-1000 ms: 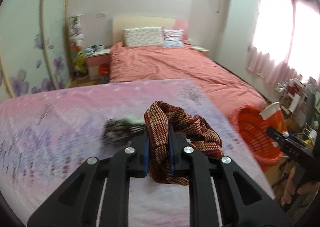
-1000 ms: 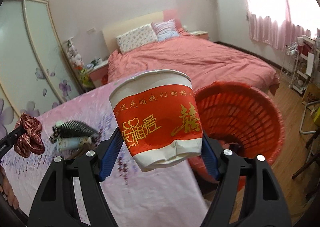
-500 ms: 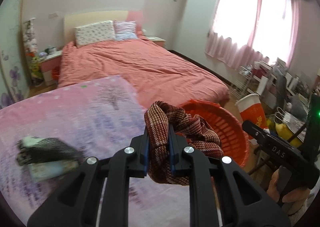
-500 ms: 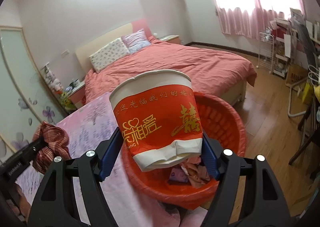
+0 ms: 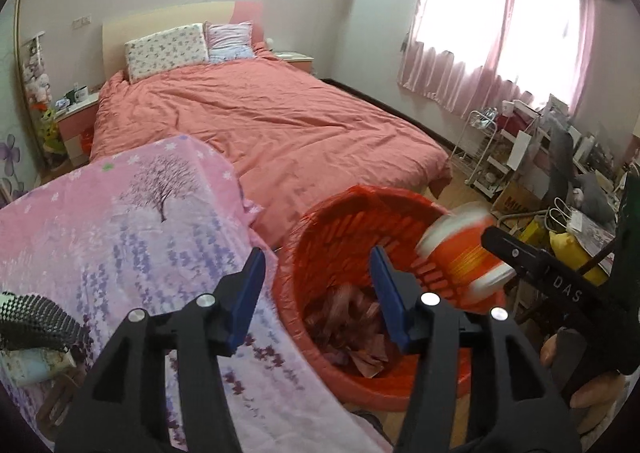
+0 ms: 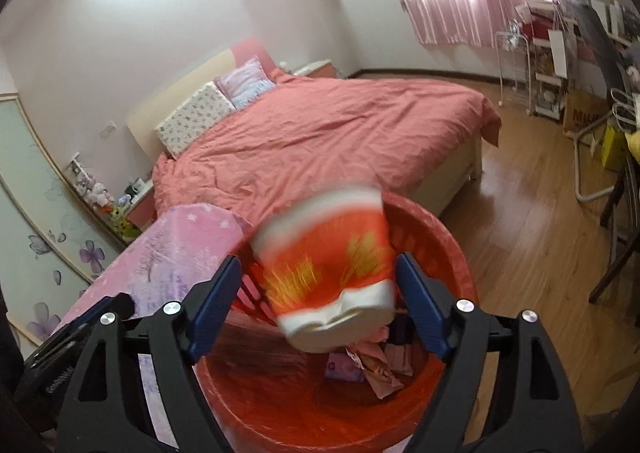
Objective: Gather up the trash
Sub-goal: 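Carry scarf and cup to the orange basket and release both, then return both open tools to the bed and grasp the brown plastic holder with the right tool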
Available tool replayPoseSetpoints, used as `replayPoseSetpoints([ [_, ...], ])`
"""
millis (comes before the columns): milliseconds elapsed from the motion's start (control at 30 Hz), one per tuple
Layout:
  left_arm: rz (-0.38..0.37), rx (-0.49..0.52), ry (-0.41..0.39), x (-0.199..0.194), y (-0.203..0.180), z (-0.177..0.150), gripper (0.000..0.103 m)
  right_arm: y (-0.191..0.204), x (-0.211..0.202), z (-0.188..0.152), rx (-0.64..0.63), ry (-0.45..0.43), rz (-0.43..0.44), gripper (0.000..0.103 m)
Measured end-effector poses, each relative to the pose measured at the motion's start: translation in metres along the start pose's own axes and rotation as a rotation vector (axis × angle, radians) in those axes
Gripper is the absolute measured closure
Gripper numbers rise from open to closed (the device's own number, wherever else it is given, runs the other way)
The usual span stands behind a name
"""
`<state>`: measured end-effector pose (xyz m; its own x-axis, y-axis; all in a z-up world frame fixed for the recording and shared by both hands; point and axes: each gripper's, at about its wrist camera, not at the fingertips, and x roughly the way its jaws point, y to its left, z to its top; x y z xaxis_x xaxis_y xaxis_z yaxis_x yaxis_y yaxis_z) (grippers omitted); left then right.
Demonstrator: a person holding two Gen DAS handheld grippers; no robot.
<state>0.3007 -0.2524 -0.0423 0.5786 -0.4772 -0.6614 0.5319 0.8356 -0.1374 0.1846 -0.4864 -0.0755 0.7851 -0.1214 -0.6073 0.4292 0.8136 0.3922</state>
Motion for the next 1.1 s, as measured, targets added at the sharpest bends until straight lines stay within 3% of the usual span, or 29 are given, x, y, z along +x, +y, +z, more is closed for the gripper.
replayPoseSetpoints([
  [400,0.17,0.01,-0.034,-0.06,0.063,-0.038,0.041,0.036,-0.014,-0.027,-0.088,0.051,-0.003,0.024],
  [900,0.45,-0.237,-0.02,-0.16,0.231,-0.115,0.038,0.179,-0.015,-0.121,-0.398,0.214,0.16,0.025],
  [1100,0.524,-0.301,-0.021,-0.186,0.271,-0.138,0.038,0.236,-0.013,-0.149,-0.44,0.253,0.219,0.03],
])
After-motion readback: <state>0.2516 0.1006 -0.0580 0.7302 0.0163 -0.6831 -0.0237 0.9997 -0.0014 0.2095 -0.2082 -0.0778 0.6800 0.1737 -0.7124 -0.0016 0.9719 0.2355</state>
